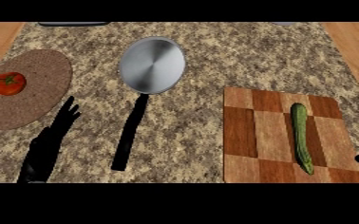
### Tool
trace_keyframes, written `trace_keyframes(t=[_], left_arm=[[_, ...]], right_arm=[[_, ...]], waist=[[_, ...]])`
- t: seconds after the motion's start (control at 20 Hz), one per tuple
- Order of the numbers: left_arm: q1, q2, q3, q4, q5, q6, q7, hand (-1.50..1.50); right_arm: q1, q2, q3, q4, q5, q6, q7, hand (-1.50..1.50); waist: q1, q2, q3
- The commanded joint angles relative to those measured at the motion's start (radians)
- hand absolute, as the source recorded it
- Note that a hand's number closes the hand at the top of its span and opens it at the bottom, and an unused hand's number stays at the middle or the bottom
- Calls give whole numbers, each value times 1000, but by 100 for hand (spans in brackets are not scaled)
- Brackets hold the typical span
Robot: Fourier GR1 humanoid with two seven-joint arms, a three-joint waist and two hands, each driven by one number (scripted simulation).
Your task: Pick the squash from the cutting board and place it in the pan
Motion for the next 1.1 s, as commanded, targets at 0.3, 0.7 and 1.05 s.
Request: trace_keyframes(t=[0.3,0.7,1.05], left_arm=[[-39,-12,22,69,-3,-62,-48,0],[-49,-60,2,16,-61,-34,14,0],[-43,-67,31,41,-55,-56,-38,0]], right_arm=[[-201,-128,3,-45,-112,303,255,-150],[-404,-35,145,27,-48,402,459,-150],[-541,-61,192,72,-93,601,621,-150]], waist=[[38,5,2],[39,5,2],[36,3,2]])
